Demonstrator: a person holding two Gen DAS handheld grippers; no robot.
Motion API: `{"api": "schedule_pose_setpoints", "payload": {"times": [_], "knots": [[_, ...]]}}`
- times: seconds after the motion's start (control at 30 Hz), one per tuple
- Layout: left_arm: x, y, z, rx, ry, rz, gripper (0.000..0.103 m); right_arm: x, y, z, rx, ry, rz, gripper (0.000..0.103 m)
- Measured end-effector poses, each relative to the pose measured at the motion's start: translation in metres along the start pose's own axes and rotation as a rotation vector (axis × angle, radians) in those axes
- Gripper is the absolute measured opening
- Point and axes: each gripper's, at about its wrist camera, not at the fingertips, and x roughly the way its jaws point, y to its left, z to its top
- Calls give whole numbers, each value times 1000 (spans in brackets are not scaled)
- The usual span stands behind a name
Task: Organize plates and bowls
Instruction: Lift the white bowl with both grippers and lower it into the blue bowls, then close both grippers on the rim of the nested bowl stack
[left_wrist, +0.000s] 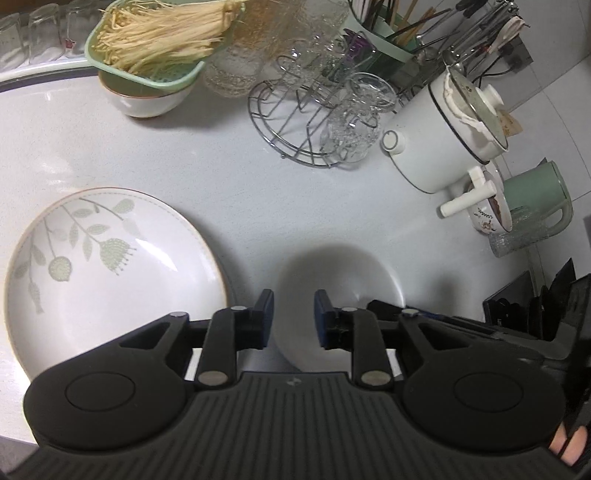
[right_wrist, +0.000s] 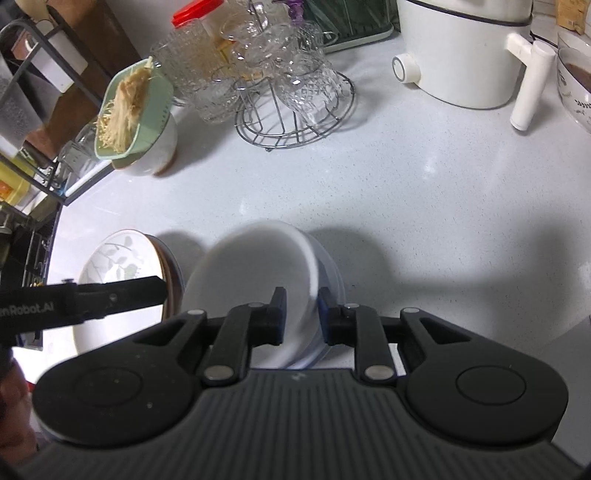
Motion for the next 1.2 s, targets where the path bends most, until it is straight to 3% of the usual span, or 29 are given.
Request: {"api": "schedule_pose_setpoints", "payload": {"times": [0.1, 0.4, 0.57, 0.83, 0.97, 1.2], "knots": [[-6, 5, 3, -13, -22, -10, 30, -5, 0, 2, -3, -22, 0, 44], [-9, 7, 10, -9, -52, -29, 31, 16, -16, 5, 100, -18, 10, 42], [1, 6, 7, 13, -23, -24, 39, 40, -28, -1, 185, 29, 17, 42], [18, 3, 5, 23, 10, 1, 47, 60, -33, -7, 265, 68, 58, 31], [22, -2, 5, 37, 21, 1, 50, 54, -34, -4, 259, 51, 35, 17], [37, -25, -1, 127, 72, 3, 50, 45, -43, -5, 249, 47, -22, 14]]}}
